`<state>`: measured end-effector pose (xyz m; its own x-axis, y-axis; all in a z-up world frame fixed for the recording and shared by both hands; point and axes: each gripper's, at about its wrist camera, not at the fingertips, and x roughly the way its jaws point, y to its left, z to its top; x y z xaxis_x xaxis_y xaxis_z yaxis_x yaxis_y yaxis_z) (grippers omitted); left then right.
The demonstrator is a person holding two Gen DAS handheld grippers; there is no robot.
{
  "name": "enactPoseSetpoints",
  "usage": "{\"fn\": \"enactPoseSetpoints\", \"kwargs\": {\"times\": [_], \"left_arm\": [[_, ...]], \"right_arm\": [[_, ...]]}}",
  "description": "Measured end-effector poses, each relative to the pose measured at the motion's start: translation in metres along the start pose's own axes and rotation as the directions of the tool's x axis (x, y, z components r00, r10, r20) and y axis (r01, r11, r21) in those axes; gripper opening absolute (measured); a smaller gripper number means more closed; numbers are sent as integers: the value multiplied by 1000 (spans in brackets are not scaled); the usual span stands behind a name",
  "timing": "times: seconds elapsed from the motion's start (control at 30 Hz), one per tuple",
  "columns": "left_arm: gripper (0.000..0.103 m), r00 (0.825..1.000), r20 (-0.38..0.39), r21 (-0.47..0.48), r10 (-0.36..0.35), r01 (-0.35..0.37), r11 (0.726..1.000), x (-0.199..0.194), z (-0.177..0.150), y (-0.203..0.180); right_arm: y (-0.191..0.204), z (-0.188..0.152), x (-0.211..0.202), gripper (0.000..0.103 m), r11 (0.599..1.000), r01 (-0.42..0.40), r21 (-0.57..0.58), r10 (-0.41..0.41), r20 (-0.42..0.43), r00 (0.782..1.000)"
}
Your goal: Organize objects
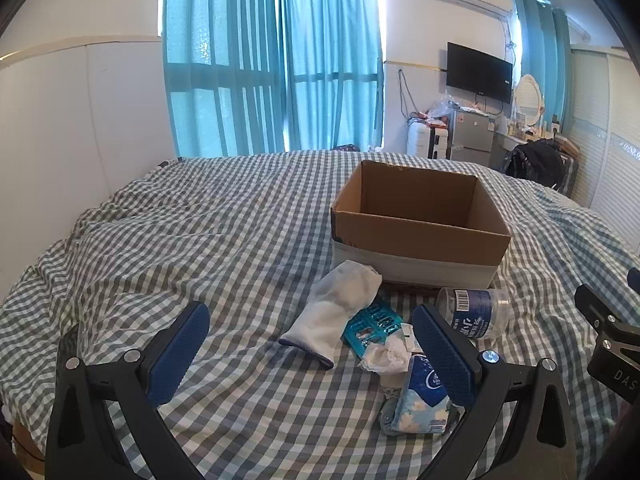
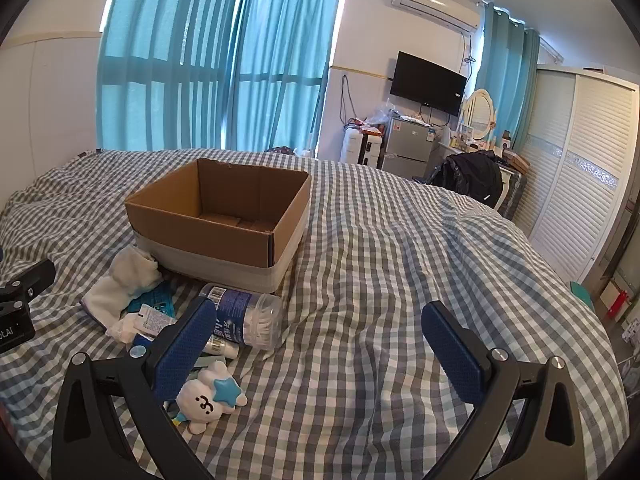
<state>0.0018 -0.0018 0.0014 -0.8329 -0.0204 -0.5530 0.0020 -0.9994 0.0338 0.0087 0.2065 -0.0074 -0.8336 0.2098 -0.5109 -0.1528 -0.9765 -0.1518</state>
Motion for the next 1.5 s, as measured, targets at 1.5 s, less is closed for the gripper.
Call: {"fn": "enactPoseSetpoints", "kwargs": {"times": [1.5], "left_arm": [[103, 1000, 10, -38, -19, 19, 999, -4, 3, 5]], "right_arm": [[8, 5, -13, 103, 999, -26, -23, 27, 40, 999]]}}
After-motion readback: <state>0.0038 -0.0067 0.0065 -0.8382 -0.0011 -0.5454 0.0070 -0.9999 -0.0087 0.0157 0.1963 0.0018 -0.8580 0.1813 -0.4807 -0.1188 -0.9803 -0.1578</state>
